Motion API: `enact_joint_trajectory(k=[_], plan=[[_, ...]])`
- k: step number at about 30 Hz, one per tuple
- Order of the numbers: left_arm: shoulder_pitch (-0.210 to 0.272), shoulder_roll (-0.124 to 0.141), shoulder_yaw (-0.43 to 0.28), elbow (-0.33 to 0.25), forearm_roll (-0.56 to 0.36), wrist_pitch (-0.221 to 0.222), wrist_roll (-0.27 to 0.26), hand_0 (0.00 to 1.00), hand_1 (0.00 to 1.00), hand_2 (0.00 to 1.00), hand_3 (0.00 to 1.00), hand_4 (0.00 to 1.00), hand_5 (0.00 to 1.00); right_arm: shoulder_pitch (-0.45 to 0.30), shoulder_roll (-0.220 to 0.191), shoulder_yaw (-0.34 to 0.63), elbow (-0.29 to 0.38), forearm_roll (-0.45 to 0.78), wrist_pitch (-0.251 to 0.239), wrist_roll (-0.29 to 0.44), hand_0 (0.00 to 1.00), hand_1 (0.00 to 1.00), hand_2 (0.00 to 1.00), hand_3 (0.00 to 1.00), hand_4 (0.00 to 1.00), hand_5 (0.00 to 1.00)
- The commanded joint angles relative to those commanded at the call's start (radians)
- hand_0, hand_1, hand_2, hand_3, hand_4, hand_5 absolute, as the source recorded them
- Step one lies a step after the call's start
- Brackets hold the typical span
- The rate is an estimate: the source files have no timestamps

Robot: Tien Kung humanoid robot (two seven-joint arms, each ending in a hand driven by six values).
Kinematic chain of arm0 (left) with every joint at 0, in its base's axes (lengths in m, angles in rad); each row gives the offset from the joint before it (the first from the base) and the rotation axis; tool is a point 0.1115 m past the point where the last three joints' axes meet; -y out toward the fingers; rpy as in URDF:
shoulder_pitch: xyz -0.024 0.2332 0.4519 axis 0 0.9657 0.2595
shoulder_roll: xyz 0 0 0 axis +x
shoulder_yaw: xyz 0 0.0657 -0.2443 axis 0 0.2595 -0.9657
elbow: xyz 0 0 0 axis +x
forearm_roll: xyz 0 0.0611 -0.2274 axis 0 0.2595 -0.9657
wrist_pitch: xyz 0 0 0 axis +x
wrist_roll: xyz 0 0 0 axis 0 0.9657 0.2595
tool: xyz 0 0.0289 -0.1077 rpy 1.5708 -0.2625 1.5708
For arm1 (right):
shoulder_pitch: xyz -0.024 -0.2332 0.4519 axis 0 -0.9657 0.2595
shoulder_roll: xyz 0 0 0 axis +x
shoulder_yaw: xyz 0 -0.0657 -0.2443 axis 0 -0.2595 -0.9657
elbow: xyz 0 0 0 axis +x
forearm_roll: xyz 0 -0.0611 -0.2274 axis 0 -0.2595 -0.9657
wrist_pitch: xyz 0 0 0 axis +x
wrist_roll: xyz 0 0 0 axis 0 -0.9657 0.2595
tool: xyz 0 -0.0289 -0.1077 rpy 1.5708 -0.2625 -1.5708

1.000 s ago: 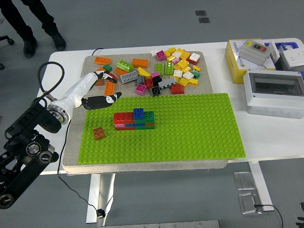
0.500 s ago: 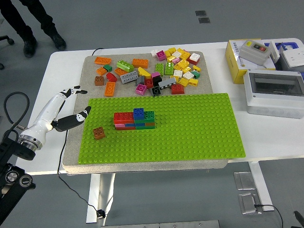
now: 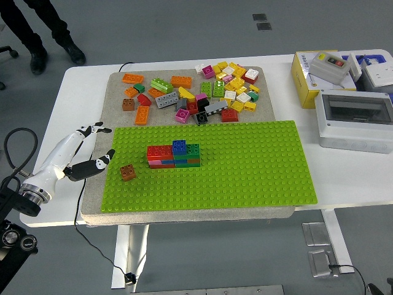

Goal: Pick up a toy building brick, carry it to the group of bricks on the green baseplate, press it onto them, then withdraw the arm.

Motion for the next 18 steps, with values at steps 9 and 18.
enact_joint_trajectory(k=[9, 18], plan=[[0.0, -0.009, 0.003, 0.025, 0.02, -0.044, -0.006, 0.944, 0.935, 0.921, 0.767, 0.665, 0.355, 0.004, 0.0, 0.083, 0.0, -0.063, 0.08, -0.133, 0.725, 0.686, 0.697, 0.732, 0.615, 0.953], [-0.016, -0.023, 0.013, 0.037, 0.036, -0.053, 0.006, 0.942, 0.934, 0.923, 0.768, 0.662, 0.35, 0.004, 0.002, 0.11, 0.0, -0.088, 0.09, -0.171, 0.745, 0.72, 0.786, 0.854, 0.651, 0.998]])
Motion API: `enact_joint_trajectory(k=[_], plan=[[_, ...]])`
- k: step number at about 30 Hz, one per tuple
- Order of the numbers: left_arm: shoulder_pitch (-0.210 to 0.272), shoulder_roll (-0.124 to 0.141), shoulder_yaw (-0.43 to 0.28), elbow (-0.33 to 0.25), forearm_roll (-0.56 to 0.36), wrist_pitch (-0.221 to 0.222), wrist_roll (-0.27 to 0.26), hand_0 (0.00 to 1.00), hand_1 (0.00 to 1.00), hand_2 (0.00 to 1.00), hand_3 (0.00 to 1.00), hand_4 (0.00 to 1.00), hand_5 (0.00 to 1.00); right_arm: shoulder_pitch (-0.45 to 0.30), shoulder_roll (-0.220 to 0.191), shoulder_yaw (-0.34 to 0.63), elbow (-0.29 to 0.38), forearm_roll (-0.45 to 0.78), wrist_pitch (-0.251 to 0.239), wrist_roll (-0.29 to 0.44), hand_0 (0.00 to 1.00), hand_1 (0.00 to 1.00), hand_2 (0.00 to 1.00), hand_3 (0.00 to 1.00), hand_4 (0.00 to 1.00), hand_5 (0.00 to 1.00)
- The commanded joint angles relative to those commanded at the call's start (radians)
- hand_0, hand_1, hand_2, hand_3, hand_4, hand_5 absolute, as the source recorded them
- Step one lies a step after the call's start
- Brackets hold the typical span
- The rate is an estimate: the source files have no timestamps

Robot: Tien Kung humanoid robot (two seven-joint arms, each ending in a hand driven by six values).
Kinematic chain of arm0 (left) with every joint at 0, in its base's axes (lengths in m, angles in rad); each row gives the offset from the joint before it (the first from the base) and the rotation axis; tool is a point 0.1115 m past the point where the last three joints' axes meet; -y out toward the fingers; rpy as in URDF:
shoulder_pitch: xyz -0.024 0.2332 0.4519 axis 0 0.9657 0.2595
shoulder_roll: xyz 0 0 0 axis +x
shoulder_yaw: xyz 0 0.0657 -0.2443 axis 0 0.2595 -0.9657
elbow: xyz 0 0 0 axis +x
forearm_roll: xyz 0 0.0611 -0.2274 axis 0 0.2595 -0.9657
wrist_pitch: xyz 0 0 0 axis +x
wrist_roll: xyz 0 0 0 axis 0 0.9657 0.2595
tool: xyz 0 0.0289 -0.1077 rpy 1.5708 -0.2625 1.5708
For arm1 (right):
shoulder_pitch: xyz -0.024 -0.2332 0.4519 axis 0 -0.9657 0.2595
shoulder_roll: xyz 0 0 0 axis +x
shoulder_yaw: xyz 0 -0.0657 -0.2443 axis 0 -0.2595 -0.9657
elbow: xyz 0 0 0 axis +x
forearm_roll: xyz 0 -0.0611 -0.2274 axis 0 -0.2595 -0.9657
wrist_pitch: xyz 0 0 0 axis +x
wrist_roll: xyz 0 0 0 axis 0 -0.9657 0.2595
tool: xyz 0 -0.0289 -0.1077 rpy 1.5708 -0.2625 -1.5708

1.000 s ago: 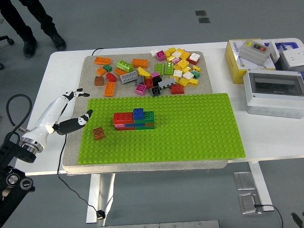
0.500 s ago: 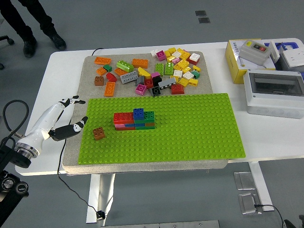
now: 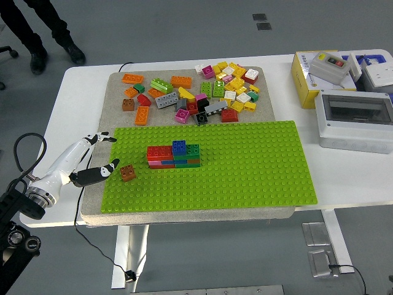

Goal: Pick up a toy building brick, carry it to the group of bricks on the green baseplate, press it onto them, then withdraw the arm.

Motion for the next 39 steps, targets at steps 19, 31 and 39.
enact_joint_trajectory(k=[19, 31, 39], plan=[[-0.012, -0.03, 0.014, 0.007, 0.013, -0.006, 0.004, 0.942, 0.934, 0.925, 0.768, 0.66, 0.352, 0.007, -0.01, 0.005, 0.0, -0.014, -0.009, 0.033, 0.745, 0.714, 0.775, 0.84, 0.65, 0.998], [-0.001, -0.02, -0.03, 0.005, 0.077, -0.041, -0.006, 0.949, 0.944, 0.943, 0.803, 0.723, 0.311, 0.006, -0.013, 0.002, 0.0, -0.012, -0.011, 0.038, 0.742, 0.71, 0.768, 0.831, 0.651, 0.998], [-0.06, 0.018, 0.019, 0.014, 0.186, -0.092, 0.081, 0.975, 0.969, 0.985, 0.848, 0.725, 0.322, 0.006, -0.014, 0.015, 0.0, -0.02, -0.012, 0.039, 0.742, 0.71, 0.768, 0.829, 0.651, 0.998]])
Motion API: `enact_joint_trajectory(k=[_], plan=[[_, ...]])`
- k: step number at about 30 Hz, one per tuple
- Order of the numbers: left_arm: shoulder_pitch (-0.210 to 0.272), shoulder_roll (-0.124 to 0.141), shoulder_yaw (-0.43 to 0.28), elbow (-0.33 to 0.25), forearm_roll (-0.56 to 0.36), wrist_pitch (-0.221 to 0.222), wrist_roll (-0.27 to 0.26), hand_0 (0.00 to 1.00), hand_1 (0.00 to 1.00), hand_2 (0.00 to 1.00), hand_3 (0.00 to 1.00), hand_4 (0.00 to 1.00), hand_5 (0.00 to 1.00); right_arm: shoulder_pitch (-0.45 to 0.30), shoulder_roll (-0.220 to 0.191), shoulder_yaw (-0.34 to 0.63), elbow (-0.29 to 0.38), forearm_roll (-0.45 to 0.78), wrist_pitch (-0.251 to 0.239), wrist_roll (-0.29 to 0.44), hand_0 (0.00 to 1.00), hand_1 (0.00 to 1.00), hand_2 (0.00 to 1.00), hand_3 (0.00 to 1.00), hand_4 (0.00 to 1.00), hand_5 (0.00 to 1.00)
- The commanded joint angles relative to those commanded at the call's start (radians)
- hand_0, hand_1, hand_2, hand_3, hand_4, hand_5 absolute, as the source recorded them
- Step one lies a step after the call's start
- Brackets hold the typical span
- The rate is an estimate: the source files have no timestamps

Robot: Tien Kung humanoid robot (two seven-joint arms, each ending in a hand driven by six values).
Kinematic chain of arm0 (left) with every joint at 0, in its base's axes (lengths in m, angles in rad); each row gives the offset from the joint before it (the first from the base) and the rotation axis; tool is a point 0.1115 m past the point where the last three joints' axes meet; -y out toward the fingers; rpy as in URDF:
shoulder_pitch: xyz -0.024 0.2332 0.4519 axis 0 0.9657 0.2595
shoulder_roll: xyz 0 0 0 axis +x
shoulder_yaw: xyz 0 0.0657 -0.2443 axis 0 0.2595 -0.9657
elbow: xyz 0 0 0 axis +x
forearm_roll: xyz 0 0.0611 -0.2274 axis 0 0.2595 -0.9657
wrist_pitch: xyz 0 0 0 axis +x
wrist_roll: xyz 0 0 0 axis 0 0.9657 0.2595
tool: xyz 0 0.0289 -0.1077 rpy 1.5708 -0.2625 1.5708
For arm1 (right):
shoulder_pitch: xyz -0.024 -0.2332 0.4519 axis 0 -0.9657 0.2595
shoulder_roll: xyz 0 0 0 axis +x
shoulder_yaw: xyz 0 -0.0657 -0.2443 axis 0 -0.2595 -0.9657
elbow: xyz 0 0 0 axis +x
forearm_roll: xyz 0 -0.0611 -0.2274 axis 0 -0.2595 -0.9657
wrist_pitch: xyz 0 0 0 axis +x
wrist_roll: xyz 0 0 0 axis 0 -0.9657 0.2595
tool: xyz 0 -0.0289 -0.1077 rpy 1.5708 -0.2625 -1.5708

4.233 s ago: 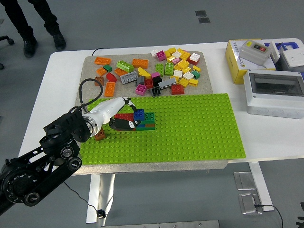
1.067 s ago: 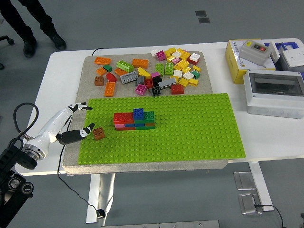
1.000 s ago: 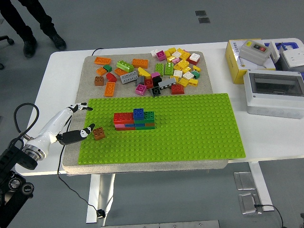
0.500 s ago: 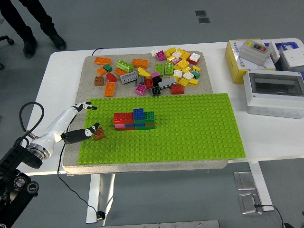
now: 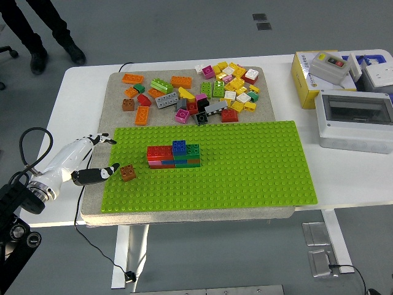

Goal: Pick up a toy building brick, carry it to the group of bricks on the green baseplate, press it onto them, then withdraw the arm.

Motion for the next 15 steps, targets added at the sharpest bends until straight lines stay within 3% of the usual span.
enact_joint_trajectory(k=[7, 15], plan=[[-0.071, 0.027, 0.09, -0.02, 0.052, -0.052, 0.095, 0.99, 0.984, 0.998, 0.852, 0.727, 0.337, 0.002, 0.001, -0.008, 0.0, -0.002, -0.011, 0.008, 0.742, 0.71, 0.768, 0.829, 0.651, 0.998], [-0.073, -0.014, 0.068, -0.031, 0.05, -0.072, 0.126, 0.992, 0.988, 0.998, 0.851, 0.728, 0.349, 0.004, 0.001, -0.012, 0.0, 0.003, -0.012, 0.01, 0.742, 0.701, 0.75, 0.807, 0.645, 0.998]])
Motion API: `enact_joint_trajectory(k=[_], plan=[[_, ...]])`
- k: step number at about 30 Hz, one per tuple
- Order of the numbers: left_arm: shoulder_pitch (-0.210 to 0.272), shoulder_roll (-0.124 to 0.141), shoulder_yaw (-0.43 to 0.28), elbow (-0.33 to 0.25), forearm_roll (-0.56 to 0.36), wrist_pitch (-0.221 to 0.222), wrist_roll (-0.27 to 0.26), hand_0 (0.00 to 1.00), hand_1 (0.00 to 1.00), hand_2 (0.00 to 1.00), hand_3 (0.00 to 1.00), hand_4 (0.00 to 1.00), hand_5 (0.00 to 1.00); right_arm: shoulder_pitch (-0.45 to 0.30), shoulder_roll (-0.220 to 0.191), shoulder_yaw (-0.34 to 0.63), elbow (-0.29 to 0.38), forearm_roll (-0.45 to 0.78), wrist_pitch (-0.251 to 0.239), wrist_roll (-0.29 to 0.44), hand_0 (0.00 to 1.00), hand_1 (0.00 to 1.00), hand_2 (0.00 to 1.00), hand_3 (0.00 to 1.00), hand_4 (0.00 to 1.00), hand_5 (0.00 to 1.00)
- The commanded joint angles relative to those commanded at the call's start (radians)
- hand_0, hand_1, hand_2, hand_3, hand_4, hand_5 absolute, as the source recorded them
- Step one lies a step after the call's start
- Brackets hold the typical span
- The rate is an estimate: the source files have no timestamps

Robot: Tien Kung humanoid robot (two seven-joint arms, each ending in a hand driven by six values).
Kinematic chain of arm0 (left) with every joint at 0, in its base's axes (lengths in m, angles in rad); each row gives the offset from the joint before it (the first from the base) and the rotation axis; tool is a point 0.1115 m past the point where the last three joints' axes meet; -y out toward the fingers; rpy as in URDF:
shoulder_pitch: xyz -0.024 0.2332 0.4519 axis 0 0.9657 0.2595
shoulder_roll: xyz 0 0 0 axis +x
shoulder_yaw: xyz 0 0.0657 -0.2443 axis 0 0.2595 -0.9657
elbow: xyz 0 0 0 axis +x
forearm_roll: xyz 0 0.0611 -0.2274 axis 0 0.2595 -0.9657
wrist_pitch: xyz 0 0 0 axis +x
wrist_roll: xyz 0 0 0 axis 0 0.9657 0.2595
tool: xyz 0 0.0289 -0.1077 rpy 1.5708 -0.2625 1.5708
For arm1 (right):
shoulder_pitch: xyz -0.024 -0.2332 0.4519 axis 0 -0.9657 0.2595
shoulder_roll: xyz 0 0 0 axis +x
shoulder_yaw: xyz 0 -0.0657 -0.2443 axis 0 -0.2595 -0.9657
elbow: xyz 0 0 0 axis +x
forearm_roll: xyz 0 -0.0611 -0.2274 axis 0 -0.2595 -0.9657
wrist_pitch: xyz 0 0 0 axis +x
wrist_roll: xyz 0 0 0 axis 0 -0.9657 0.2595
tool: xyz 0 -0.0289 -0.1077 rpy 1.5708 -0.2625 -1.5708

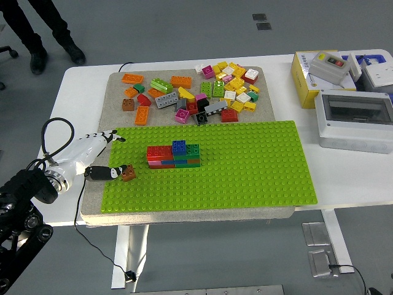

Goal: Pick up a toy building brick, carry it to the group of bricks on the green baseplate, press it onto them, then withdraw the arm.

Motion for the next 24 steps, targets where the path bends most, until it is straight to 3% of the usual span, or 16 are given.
enact_joint_trajectory(k=[8, 24], plan=[[0.033, -0.036, -0.037, 0.002, -0.043, 0.012, -0.002, 0.986, 0.978, 0.998, 0.847, 0.752, 0.353, -0.005, 0.001, 0.004, 0.0, -0.015, 0.003, -0.003, 0.742, 0.701, 0.747, 0.807, 0.646, 0.998], [0.057, -0.04, -0.064, -0.01, -0.076, 0.024, -0.005, 0.993, 0.983, 0.998, 0.843, 0.749, 0.354, -0.012, 0.01, -0.013, 0.0, -0.001, 0.002, -0.002, 0.745, 0.708, 0.745, 0.799, 0.631, 0.998]])
